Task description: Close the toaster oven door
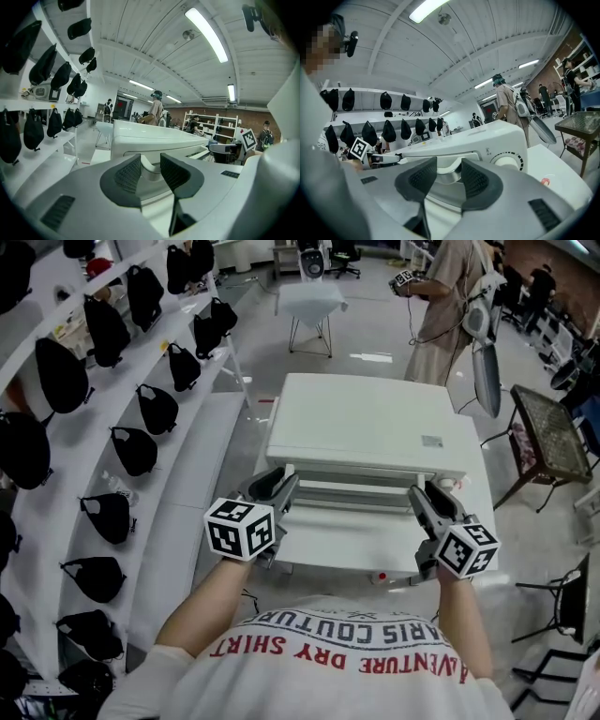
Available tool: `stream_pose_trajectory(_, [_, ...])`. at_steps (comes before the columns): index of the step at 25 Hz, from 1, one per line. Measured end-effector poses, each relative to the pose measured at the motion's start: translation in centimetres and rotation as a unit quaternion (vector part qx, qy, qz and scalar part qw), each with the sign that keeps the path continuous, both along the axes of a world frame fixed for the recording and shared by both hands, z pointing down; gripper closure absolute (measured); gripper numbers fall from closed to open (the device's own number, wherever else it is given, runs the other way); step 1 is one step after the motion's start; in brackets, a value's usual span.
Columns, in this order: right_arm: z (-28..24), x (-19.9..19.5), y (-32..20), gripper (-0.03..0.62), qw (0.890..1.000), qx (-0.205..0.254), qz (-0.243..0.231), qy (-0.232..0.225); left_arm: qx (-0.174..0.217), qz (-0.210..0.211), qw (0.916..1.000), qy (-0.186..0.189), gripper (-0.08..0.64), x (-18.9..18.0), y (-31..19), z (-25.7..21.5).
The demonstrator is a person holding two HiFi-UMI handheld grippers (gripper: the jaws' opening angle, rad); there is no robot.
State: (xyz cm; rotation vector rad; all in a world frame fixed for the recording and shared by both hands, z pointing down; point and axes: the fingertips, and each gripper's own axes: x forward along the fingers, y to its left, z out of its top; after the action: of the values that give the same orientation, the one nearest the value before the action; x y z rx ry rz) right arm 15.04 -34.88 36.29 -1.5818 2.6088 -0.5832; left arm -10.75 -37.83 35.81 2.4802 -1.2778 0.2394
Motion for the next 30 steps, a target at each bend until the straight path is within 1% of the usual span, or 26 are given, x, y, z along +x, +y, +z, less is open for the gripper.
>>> stream_pose_trajectory(3, [0.0, 0.0, 0.0, 0.429, 1.000, -0.001, 0.003, 0.003, 0.002, 0.001, 1.0000, -0.002, 0.425, -0.1, 0.0, 0.0])
stream_pose_trajectory(6, [-0.2, -0.1, 0.0, 0.431, 1.000, 0.002, 0.004, 0.017, 0.004, 0.000, 1.0000, -0.003, 0.410, -0.3, -0.1, 0.1])
stream_pose_trajectory(8, [-0.6, 0.2, 0.2, 0.431, 1.000, 0.010, 0.008, 0.026, 0.000, 0.006, 1.0000, -0.002, 0.386, -0.3, 0.2, 0.1])
stream_pose_trajectory(9, [-1.0, 0.4, 0.5, 0.431, 0.999, 0.016, 0.009, 0.027, -0.002, 0.012, 0.9999, 0.000, 0.357, -0.1, 0.5, 0.0])
stream_pose_trajectory(10, [-1.4, 0.5, 0.8, 0.431, 0.999, 0.023, 0.009, 0.026, -0.002, 0.017, 0.9999, 0.002, 0.347, 0.0, 0.9, -0.2])
stream_pose_trajectory(17, [-3.6, -0.8, 4.5, 0.437, 0.997, 0.061, -0.025, 0.030, 0.024, 0.044, 0.9985, 0.022, 0.348, 1.6, 5.0, -2.5])
stream_pose_trajectory(18, [-3.9, -1.1, 5.2, 0.448, 0.997, 0.068, -0.030, 0.029, 0.029, 0.048, 0.9980, 0.028, 0.351, 1.9, 5.8, -2.9])
stream_pose_trajectory(23, [-5.5, -2.5, 9.2, 0.510, 0.994, 0.097, -0.057, 0.015, 0.046, 0.088, 0.9934, 0.057, 0.423, 4.2, 10.4, -4.9])
stream_pose_trajectory(26, [-6.0, -3.6, 11.7, 0.534, 0.991, 0.102, -0.085, 0.001, 0.054, 0.107, 0.9904, 0.068, 0.452, 5.3, 13.2, -5.7])
stream_pose_trajectory(30, [-6.4, -4.7, 14.9, 0.552, 0.989, 0.103, -0.109, -0.015, 0.053, 0.128, 0.9866, 0.086, 0.498, 6.2, 16.7, -6.5])
